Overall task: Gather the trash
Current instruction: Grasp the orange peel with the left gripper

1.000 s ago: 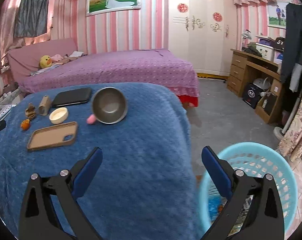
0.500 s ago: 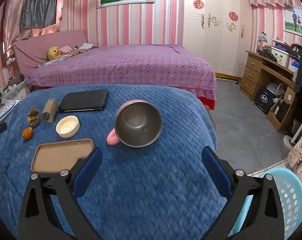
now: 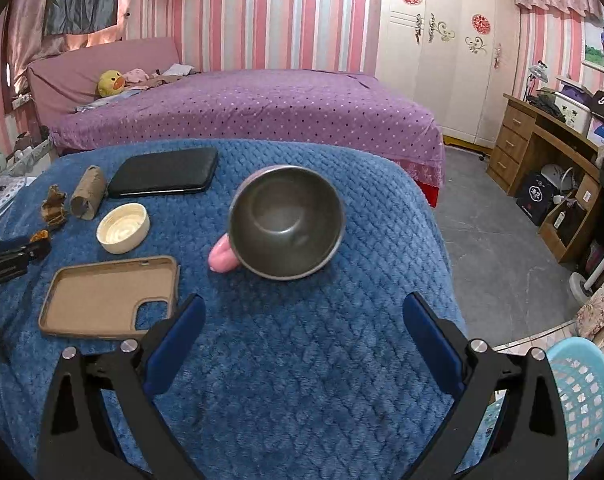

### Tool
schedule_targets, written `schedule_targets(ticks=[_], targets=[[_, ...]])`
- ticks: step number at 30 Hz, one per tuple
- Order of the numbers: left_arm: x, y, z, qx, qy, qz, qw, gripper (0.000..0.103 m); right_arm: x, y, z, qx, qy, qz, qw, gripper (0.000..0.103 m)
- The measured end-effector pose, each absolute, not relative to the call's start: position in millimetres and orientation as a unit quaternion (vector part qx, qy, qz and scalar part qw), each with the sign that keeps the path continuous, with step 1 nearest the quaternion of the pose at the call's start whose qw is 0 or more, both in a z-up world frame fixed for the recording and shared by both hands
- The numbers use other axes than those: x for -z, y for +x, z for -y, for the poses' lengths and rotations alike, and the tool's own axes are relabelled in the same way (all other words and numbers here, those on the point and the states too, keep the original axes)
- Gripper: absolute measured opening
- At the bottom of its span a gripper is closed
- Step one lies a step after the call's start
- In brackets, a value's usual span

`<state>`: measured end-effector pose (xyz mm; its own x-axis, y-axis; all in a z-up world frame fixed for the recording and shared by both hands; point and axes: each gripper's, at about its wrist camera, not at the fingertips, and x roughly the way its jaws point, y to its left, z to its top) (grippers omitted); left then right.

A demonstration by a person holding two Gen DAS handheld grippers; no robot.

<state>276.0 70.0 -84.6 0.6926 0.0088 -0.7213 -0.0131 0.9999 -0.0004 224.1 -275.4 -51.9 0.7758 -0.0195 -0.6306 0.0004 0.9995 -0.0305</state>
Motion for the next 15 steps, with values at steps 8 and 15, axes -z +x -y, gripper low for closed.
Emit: schedule_targets(ticks=[8,15], targets=[[63,254,-85,-0.028,0.025,-0.352,0.935,0.024,48,228,233,-0.022,-0.033,-0.329,0.943,0.096],[50,238,-143,-0.107,0.007,-0.337,0.935,0.024,35,248,163,-0.08,-0.063,-0.315,0.944,0.096]])
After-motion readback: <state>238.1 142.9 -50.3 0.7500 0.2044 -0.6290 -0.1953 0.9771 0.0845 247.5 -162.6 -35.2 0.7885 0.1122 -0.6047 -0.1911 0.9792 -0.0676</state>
